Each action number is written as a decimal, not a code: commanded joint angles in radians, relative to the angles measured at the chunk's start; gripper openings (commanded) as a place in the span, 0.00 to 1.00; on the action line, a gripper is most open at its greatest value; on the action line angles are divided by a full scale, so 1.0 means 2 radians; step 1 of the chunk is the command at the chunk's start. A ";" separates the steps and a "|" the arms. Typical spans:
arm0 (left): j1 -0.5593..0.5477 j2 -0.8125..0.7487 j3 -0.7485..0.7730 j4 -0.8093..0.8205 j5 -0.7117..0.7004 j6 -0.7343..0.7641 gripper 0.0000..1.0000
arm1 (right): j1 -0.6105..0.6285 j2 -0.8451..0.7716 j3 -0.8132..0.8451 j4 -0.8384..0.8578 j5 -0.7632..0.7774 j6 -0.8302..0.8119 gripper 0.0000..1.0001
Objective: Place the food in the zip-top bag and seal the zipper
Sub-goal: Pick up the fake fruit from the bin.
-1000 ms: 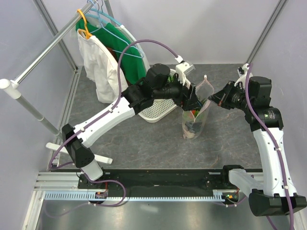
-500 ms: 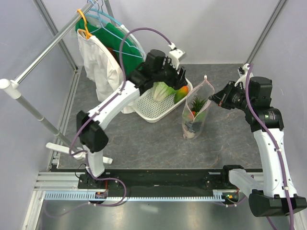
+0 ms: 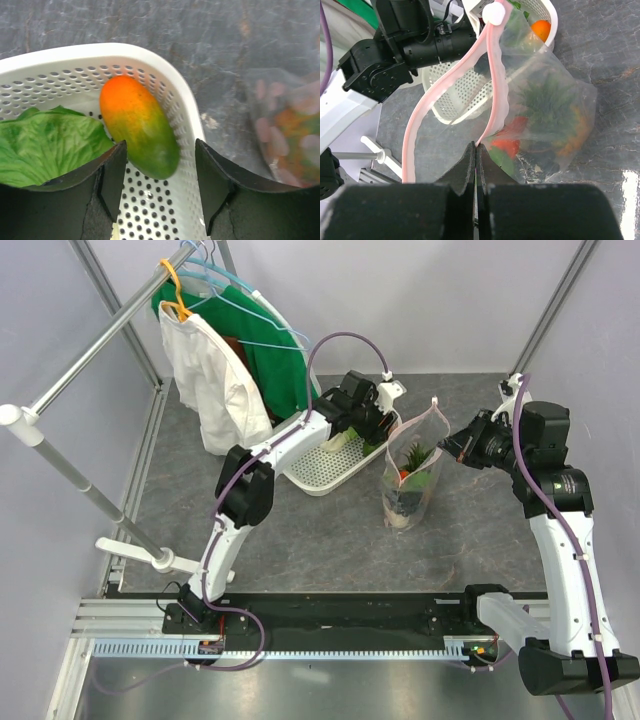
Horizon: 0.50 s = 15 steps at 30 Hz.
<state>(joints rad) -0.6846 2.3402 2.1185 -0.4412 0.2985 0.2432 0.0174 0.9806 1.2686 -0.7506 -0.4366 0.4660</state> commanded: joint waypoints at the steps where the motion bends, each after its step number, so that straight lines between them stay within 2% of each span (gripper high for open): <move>1: 0.002 0.007 0.029 0.033 -0.024 0.028 0.61 | -0.001 -0.006 0.019 0.019 0.007 -0.006 0.00; 6: 0.016 0.003 0.019 0.061 -0.019 -0.002 0.58 | -0.001 -0.005 0.018 0.019 0.008 -0.004 0.00; 15: 0.016 0.021 0.024 0.054 -0.012 0.000 0.58 | -0.001 0.001 0.018 0.019 0.012 -0.001 0.00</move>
<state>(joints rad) -0.6506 2.3631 2.1288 -0.3672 0.2672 0.2520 0.0174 0.9840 1.2686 -0.7517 -0.4282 0.4667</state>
